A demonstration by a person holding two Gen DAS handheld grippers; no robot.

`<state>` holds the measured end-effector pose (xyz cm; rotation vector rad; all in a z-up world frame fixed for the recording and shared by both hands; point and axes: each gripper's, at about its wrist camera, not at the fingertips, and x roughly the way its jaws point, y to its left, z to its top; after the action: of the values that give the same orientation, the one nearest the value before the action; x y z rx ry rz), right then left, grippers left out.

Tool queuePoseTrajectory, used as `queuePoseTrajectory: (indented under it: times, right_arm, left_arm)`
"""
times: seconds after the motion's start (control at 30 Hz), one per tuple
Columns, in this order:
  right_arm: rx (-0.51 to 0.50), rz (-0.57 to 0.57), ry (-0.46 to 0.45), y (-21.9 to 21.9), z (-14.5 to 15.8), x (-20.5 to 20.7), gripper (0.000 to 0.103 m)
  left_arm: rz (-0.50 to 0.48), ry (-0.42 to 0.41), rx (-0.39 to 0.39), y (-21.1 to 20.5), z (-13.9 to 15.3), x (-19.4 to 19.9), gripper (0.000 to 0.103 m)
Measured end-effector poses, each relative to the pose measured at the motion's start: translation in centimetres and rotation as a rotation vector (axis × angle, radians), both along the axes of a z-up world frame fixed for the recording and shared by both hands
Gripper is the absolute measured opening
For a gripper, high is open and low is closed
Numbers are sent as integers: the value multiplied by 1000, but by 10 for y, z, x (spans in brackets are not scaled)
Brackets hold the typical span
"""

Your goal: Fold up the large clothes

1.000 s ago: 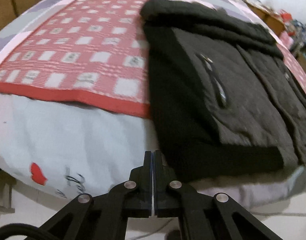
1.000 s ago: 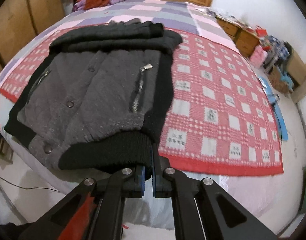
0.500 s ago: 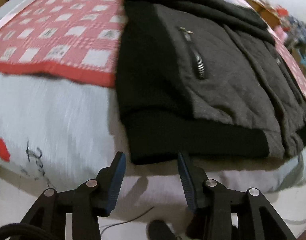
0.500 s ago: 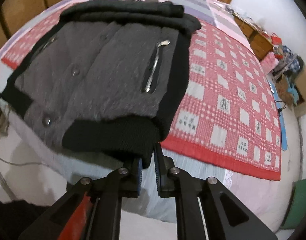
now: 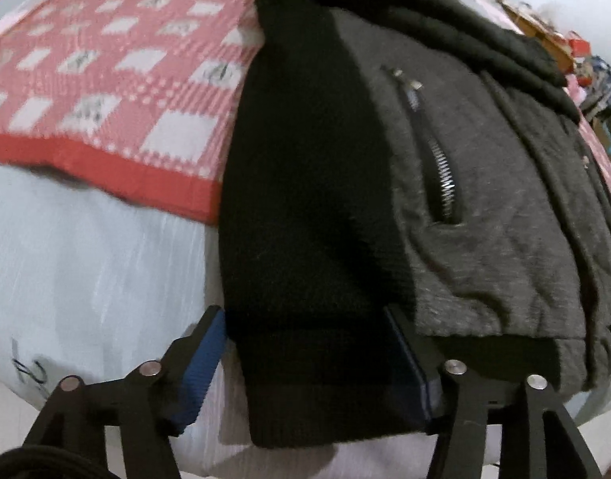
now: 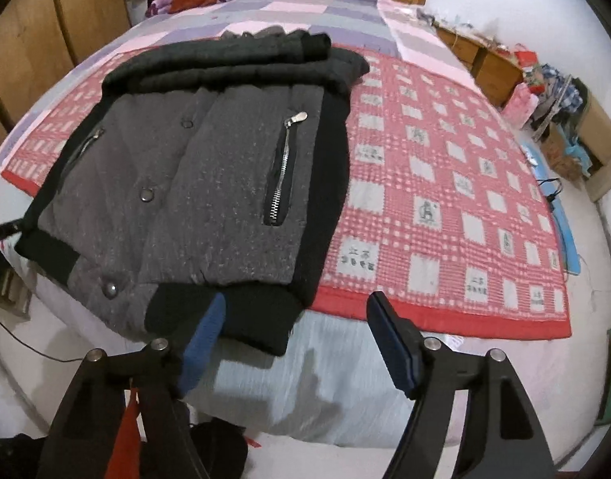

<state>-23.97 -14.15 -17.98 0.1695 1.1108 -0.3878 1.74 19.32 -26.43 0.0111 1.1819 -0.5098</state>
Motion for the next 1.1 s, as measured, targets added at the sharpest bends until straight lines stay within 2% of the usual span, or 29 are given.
queuePoseTrajectory:
  times: [0.07,0.13,0.23,0.3,0.37,0.4,0.43,0.5,0.53,0.67,0.8,0.93,1.1]
  right_arm:
    - [43,-24,4,-8,-12,7,76]
    - [88,-60,11,-17,-28,15,76]
    - [149,-81,-12,-24,-45,25,76]
    - [201,-86,5,-26,-59,31,76]
    - [294,-112,18,-32,-76,35,76]
    - [371,-156,17,-38,-84,35,74]
    - [417,-178,-20,-42,-84,33,51]
    - [398,-138,-48,-37,-74,33,36]
    - [376,-102,-55,-31,-66,33,32]
    - [339,-52,-104,-27,-33,33,29]
    - [320,-9,-181,-28,3,40,28]
    - [312,23,-280,-42,42,61,27]
    - [352,12,-402,-82,81,105,27]
  left_arm:
    - [24,33,-9,2,-10,3,73]
    - [27,14,7,3,-12,2,80]
    - [28,43,-10,2,-20,5,81]
    - [8,62,-53,1,-22,9,67]
    - [-27,55,-60,-2,-19,8,41]
    - [-35,49,-67,-2,-14,7,37]
    - [-37,43,-75,-1,-10,5,30]
    - [-35,37,-94,1,-2,3,26]
    - [-27,35,-112,3,4,3,25]
    - [-36,-5,-154,2,35,5,25]
    - [-18,-54,-235,-1,76,20,25]
    - [14,-96,-300,-7,104,52,25]
    - [72,-148,-388,-24,136,108,25]
